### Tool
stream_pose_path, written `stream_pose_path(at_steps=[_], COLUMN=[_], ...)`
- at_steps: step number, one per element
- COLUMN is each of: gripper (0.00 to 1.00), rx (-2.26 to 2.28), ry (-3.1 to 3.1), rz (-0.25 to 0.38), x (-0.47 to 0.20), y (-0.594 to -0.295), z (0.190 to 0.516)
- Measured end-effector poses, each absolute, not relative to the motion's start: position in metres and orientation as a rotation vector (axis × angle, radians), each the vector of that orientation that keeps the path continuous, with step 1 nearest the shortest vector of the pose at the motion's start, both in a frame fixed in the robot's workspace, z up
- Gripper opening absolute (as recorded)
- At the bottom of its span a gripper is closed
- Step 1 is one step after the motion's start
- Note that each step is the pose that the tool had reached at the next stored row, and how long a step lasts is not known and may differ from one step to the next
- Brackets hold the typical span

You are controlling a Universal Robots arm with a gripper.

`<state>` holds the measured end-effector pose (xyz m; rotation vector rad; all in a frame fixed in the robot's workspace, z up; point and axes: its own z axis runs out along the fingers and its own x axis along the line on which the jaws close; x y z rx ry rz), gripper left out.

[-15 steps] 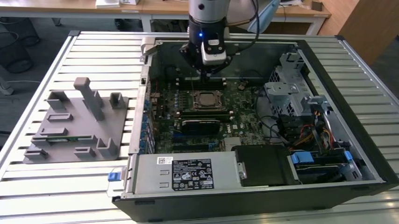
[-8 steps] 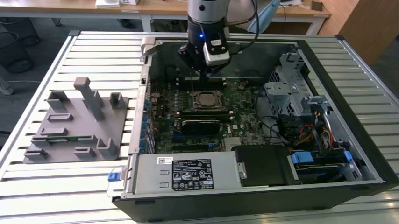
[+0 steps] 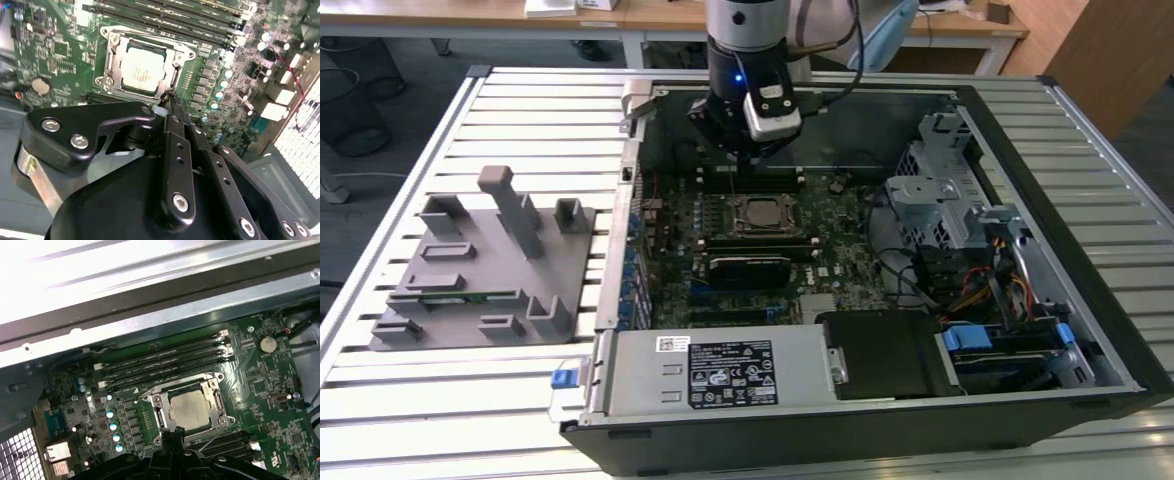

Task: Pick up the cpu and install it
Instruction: 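Install the first cpu locking lever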

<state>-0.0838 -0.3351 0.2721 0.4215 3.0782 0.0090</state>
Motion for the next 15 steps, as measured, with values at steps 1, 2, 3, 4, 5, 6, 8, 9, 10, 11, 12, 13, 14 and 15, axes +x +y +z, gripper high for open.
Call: stream_pose_path(at_steps=[1,2,3,4,5,6,8,9,10,11,12,13,14,15], gripper=[0.11,0.11,0.11,0.11,0.11,0.11,0.11,0.11,0.11,0.11,0.11,0.11,0.11,0.11], rx=[0.394,0.366,0.338,0.311,0.283,0.255,0.212,0.197,0.185,0.176,0.169,0.165,0.162,0.16], ry=[3.082,3.085,3.089,3.092,3.094,3.097,3.1,3.101,3.102,3.102,3.103,3.103,3.103,3.103], rz=[0.01,0.01,0.011,0.011,0.011,0.012,0.012,0.013,0.013,0.013,0.013,0.013,0.013,0.013], x=[-0.084,-0.084,-0.084,-0.084,-0.084,-0.084,-0.085,-0.085,-0.087,-0.088,-0.091,-0.093,-0.097,-0.1], y=[-0.335,-0.335,-0.335,-0.335,-0.335,-0.335,-0.335,-0.335,-0.335,-0.335,-0.335,-0.335,-0.335,-0.335], z=[0.272,0.271,0.271,0.271,0.27,0.27,0.269,0.269,0.269,0.268,0.268,0.267,0.267,0.267])
